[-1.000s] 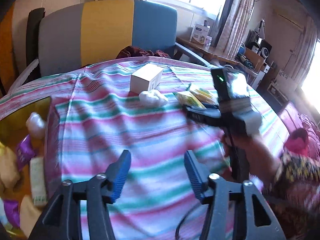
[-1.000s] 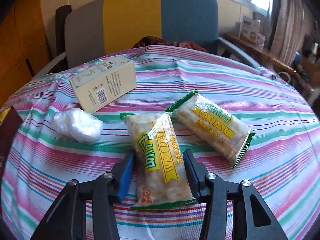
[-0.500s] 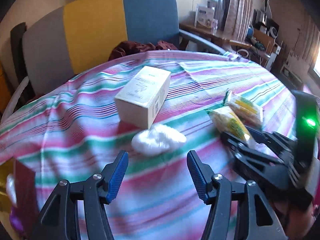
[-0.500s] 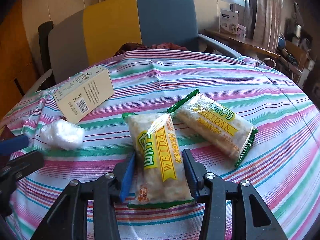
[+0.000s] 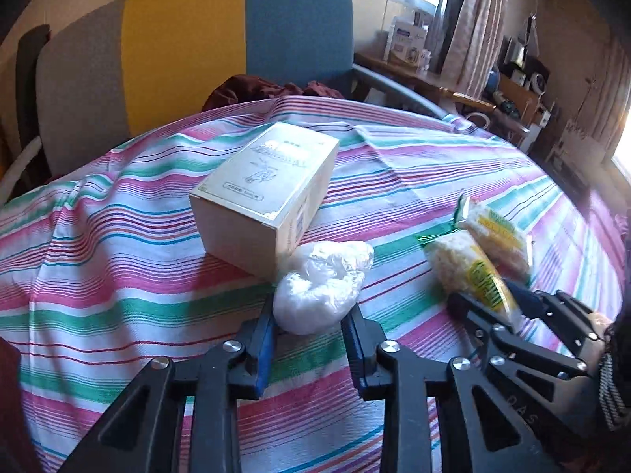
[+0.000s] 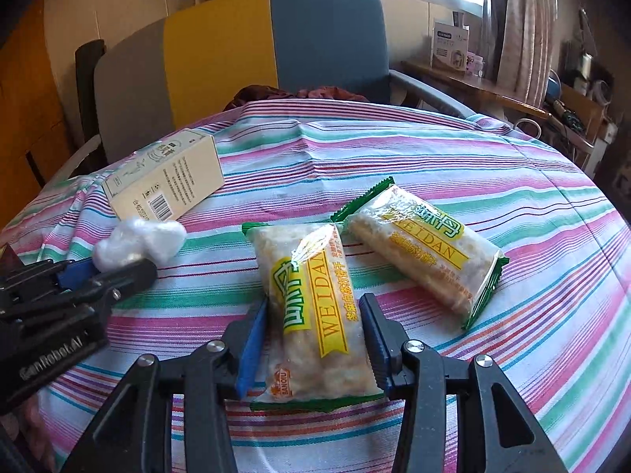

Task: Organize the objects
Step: 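Grasp a WEIDAN biscuit packet with the right gripper while the left grasps a white wrapped bundle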

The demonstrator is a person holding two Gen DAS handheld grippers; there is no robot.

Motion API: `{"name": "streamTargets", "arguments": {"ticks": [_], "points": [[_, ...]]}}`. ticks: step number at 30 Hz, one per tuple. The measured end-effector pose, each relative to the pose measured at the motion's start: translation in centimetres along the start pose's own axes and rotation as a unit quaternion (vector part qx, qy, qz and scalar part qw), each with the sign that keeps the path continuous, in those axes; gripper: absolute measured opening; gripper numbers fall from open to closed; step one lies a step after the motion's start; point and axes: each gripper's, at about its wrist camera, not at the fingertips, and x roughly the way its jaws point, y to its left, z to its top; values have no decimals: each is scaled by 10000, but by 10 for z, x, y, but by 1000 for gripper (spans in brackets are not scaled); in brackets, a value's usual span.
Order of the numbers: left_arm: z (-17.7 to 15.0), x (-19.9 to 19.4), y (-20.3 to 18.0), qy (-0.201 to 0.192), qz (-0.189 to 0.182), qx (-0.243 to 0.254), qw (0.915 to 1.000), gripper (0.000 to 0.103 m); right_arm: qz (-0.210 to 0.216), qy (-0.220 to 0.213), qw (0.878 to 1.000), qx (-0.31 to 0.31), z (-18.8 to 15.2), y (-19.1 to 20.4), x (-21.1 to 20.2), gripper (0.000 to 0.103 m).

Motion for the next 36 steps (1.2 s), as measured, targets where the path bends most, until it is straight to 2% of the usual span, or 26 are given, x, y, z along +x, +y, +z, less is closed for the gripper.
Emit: {"name": "streamTargets", "arguments": {"ticks": [6,15,25,36], "points": [[-8,-9,-4,-251,135,77,9996,27,-13,-22,10000,-11,0,0,0,47],[-37,-52,-12,-904,534,190,9943,27,-100,-40,9999,-83,0,3,0,47],[-79,-99,-16,-1307,470,109,9903,27,-110,-201,9995,-211,-1,7,-7,44],[-108,-129,-3,-1319,324,-157,9906,27,-52,-543,9973,-492,-2,18,-20,44]]}}
